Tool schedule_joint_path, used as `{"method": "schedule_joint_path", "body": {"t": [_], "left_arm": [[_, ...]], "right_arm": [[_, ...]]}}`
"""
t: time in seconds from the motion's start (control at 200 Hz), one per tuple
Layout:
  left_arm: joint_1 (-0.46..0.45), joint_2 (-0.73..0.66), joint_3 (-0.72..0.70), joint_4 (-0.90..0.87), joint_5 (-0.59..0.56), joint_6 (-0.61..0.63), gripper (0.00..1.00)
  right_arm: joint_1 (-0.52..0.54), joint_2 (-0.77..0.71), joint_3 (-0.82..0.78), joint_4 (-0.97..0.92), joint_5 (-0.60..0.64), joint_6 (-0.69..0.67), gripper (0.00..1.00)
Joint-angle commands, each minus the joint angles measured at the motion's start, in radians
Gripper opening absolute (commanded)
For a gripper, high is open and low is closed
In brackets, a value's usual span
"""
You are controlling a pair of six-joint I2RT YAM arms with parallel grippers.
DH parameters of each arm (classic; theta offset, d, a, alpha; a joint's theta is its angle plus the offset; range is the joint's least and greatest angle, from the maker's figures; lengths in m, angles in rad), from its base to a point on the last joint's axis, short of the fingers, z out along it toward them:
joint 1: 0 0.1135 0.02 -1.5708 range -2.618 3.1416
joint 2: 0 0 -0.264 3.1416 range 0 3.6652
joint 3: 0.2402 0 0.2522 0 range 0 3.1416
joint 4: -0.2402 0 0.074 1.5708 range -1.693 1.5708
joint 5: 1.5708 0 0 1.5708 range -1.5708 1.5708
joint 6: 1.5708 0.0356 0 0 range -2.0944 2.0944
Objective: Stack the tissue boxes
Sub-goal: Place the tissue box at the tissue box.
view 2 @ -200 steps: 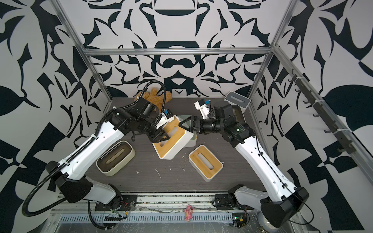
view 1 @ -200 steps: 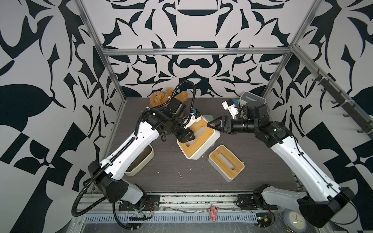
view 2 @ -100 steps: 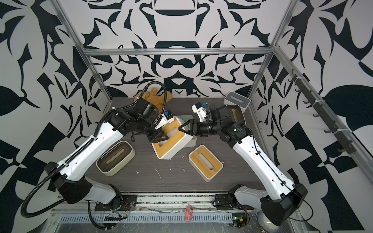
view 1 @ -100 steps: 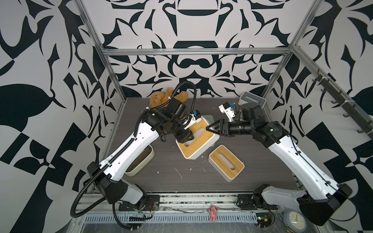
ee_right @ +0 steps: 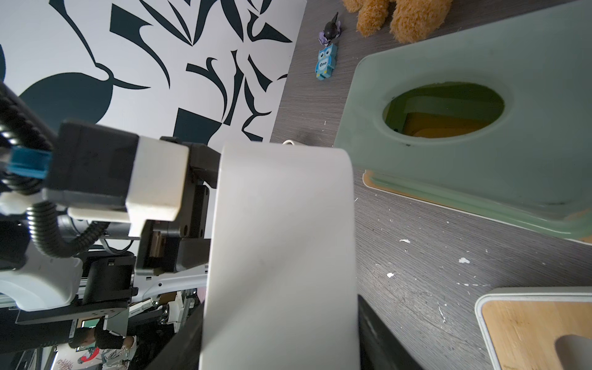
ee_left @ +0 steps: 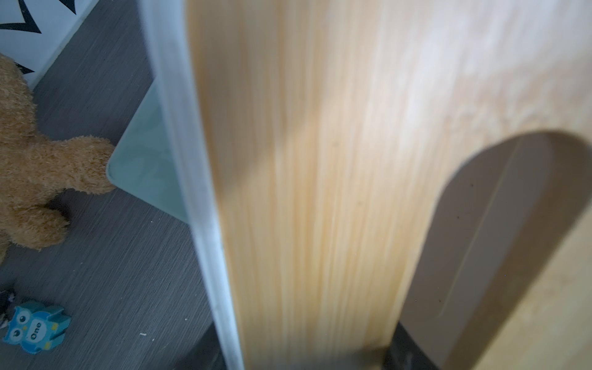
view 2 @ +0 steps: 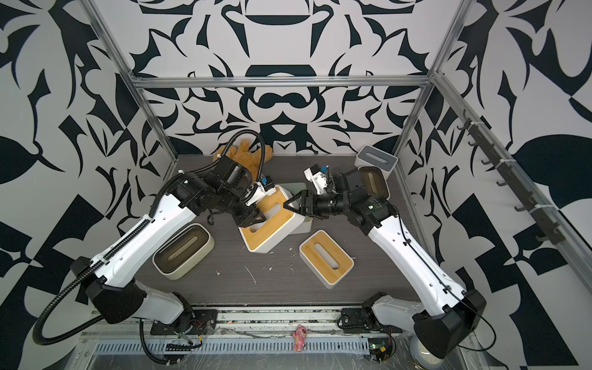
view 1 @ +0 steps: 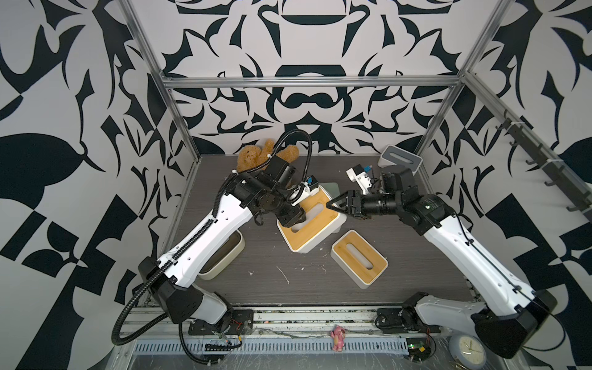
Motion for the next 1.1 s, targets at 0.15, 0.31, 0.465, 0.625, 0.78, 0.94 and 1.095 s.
{"method": "schedule_joint_path", "body": {"t": [0.15,0.31,0.465,0.625,0.78,0.94,1.095], "left_arm": [[-0.001,-0.014,0.027,0.016,0.014,0.021,0.50],[-0.001,-0.020,0.003,0.016,0.008,0.018,0.59],[0.000,-0.038,-0.033,0.021,0.008,0.008,0.69],[0.000,-0.052,-0.046,0.016,-0.007,-0.002,0.76],[0.001,-0.081,-0.035,0.015,-0.039,-0.023,0.96],[0.001,-0.133,-0.011,0.035,-0.054,-0.055,0.99],[0.001,-0.189,0.012,0.074,-0.110,-0.105,1.00]], "right_arm": [[0.008,-0.026,0.008,0.035,-0.059,-0.020,0.17],[0.007,-0.026,0.011,0.030,-0.065,-0.027,0.08],[0.007,-0.023,0.015,0.038,-0.072,-0.025,0.01],[0.008,-0.021,0.015,0.053,-0.079,-0.016,0.00],[0.010,-0.012,0.018,0.057,-0.077,-0.013,0.00],[0.011,-0.003,0.023,0.063,-0.075,-0.012,0.00],[0.012,0.005,0.029,0.067,-0.055,-0.010,0.00]]}}
